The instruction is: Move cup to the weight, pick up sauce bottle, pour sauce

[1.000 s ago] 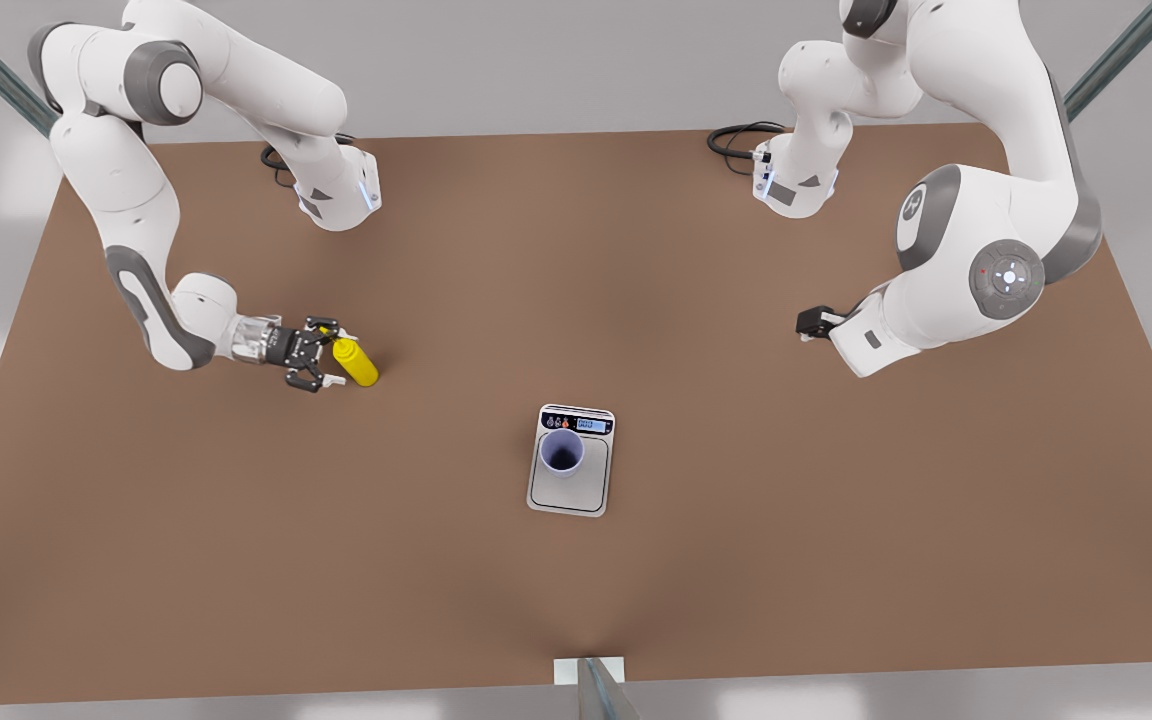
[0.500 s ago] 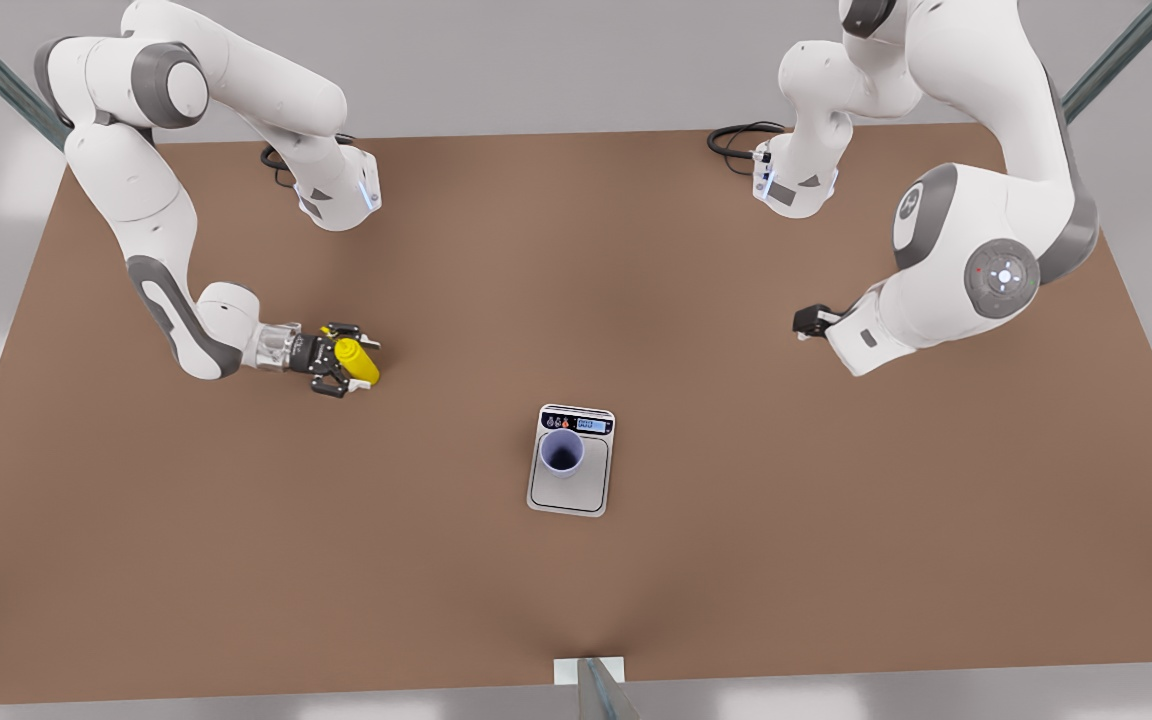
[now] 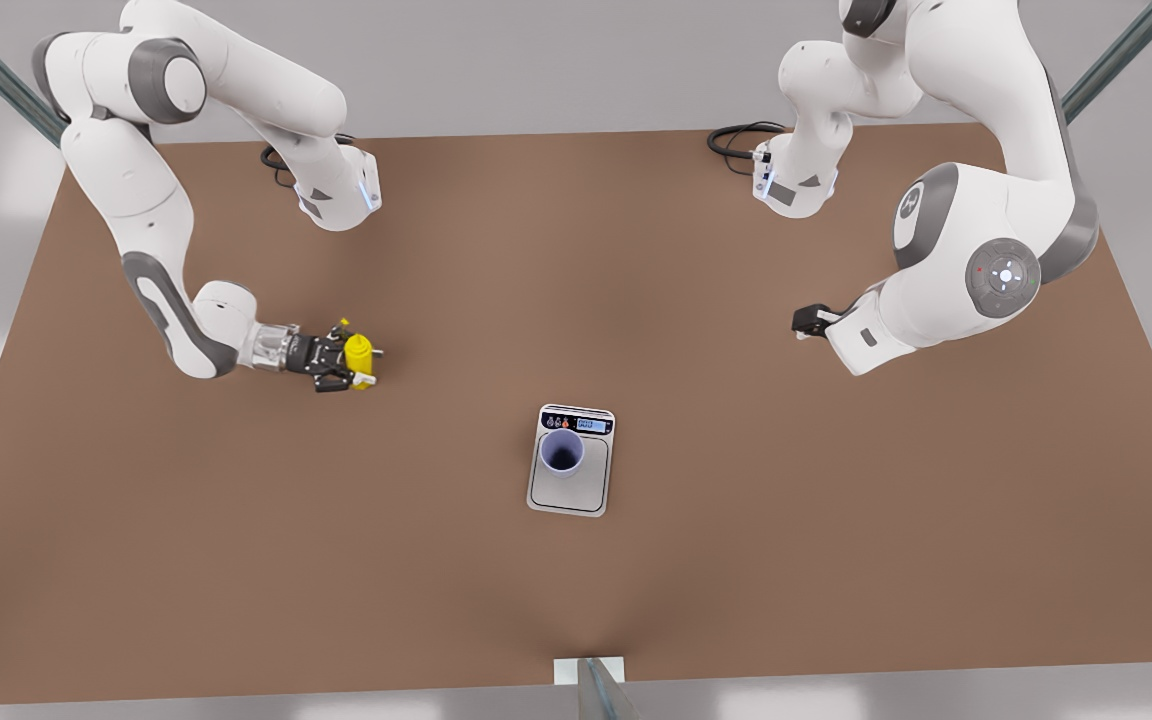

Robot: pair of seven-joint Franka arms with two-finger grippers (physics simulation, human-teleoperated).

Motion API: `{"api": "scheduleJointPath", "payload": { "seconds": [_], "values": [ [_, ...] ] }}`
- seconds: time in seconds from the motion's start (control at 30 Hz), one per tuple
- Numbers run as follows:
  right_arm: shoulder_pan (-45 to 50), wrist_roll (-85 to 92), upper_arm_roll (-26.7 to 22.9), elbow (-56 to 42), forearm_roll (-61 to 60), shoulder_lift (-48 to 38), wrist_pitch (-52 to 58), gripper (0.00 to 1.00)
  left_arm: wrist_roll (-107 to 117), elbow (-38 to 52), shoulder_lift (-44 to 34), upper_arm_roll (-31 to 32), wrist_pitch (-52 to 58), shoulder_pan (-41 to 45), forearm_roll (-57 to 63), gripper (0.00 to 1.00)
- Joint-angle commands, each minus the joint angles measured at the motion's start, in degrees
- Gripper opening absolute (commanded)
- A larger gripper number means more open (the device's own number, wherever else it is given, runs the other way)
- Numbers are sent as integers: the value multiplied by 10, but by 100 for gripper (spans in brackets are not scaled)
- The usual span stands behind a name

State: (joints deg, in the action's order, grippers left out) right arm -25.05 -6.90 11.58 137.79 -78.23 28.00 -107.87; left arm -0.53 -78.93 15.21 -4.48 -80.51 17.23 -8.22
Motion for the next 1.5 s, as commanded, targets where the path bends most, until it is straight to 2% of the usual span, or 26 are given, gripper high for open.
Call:
{"api": "scheduleJointPath", "payload": {
  "seconds": [0.0, 0.07, 0.13, 0.27, 0.33, 0.4, 0.43, 0.5, 0.57, 0.67, 0.8, 0.9, 1.0, 1.1, 1.2, 1.37, 1.47],
  "values": [
    [0, -14, 0, -4, 4, -6, 2, 27, 0, 0, 0, 0, 0, 0, 0, 100],
    [9, -70, 0, -25, 5, -46, 0, 23, 0, 0, 0, 0, 0, 0, -1, 100],
    [14, -140, 0, -55, 7, -67, -1, 24, 0, 0, 0, 0, 0, 0, -1, 100],
    [102, -364, -1, -146, 6, -128, -64, 23, 0, 0, 1, 0, -1, 0, -1, 100],
    [136, -450, -1, -216, 43, -128, -120, 24, 0, 0, 1, 0, -1, 0, -1, 100],
    [149, -553, 1, -306, 120, -95, -124, 24, 0, 0, 1, 0, -1, 0, -1, 100],
    [162, -573, 0, -328, 141, -87, -130, 23, 0, 0, 1, 0, -1, 0, -1, 100],
    [250, -634, -10, -333, 142, -87, -232, 23, 0, 0, 1, -1, -1, 0, 0, 100],
    [307, -655, -40, -357, 155, -72, -241, 23, 0, 0, 1, -1, -1, 0, -1, 100],
    [366, -655, -47, -380, 156, -47, -312, 23, 0, 0, 1, -1, -1, 0, -1, 100],
    [424, -710, -48, -502, 284, 47, -343, 23, 0, 0, 2, -1, -2, 0, -1, 100],
    [425, -717, -40, -532, 408, 68, -338, 23, 0, 0, 2, -1, -2, 0, -1, 100],
    [424, -719, -1, -531, 506, 61, -328, 23, 0, 0, 2, -1, -2, 0, -1, 100],
    [422, -715, 0, -532, 577, 70, -339, 23, 0, 0, 2, -1, -2, 0, -1, 100],
    [422, -714, 0, -532, 636, 85, -409, 22, 0, -1, 2, -1, -2, 0, -1, 100],
    [425, -717, 2, -546, 666, 94, -433, 22, -1, -1, 3, -1, -3, 0, -1, 100],
    [425, -716, 27, -550, 700, 100, -455, 21, -1, 0, 3, -1, -3, 0, -1, 100]
  ]
}}
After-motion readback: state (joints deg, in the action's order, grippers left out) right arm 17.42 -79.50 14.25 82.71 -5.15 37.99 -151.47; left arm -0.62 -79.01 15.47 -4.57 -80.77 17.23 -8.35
